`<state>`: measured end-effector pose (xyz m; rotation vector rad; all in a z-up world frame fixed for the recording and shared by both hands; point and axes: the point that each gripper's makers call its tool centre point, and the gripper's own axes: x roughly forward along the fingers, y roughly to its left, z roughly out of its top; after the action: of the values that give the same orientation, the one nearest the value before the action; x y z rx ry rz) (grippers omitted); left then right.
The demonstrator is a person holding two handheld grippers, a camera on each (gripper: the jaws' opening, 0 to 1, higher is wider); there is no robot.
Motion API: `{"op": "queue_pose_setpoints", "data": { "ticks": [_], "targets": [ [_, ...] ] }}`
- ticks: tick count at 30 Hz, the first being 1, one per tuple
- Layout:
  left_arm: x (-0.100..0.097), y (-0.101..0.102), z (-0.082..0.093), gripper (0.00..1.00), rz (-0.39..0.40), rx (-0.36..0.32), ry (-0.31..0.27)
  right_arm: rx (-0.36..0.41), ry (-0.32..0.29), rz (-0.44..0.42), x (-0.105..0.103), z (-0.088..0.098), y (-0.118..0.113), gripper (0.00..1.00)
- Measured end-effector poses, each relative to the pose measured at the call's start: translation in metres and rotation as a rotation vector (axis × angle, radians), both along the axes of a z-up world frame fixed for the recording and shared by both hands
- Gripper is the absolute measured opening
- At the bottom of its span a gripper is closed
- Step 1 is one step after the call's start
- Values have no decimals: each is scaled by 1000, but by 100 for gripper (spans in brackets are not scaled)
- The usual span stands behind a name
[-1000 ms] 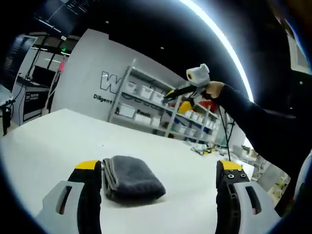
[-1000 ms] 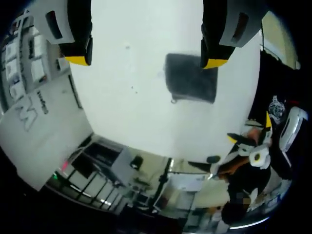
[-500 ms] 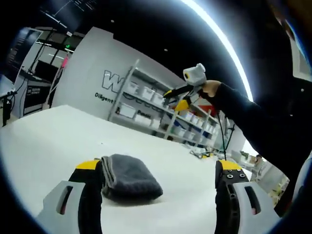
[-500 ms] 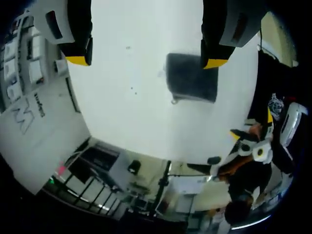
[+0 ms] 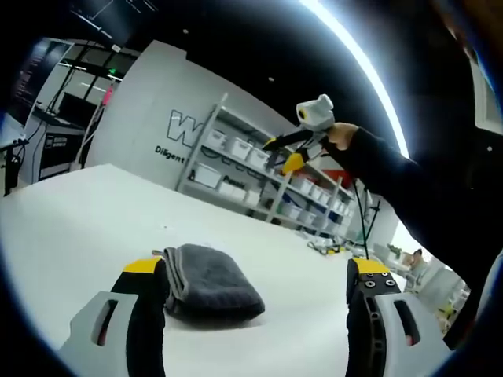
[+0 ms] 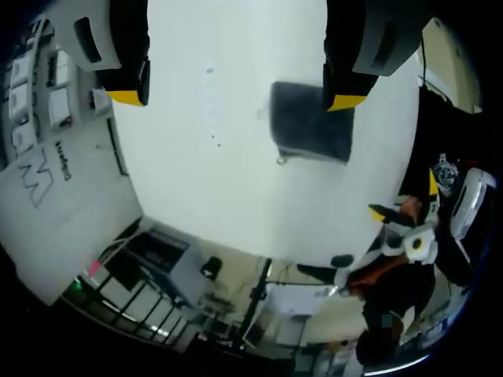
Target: Open the folded towel by lifting each exposed corner and separating the folded layers until the towel lies flat within the target outline without major curled edges
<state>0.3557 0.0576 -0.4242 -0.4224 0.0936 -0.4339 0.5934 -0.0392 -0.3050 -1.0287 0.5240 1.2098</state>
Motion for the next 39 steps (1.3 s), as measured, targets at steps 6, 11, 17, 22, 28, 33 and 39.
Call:
{"op": "queue_pose_setpoints", "data": {
  "ticks": [6,11,17,22,28,33,39],
  "targets": [
    [4,3,-6,92,25,23,-2,-7,9,10,3,-12,6,90],
    [6,3,-10,92,38,51,-12,-7,11,20,2,-23,14,88],
    [6,3,-16,90,41,51,3,-15,25,29,1,-34,20,87],
    [8,4,-21,90,49,39,8,-12,31,37,-1,-38,24,86],
    [10,5,-22,90,56,40,10,-18,40,47,-4,-43,27,85],
    [10,4,-23,90,52,49,11,-20,34,42,-1,-45,31,87],
    [11,1,-29,90,46,66,17,-29,28,51,-3,-49,35,85]
  ]
}}
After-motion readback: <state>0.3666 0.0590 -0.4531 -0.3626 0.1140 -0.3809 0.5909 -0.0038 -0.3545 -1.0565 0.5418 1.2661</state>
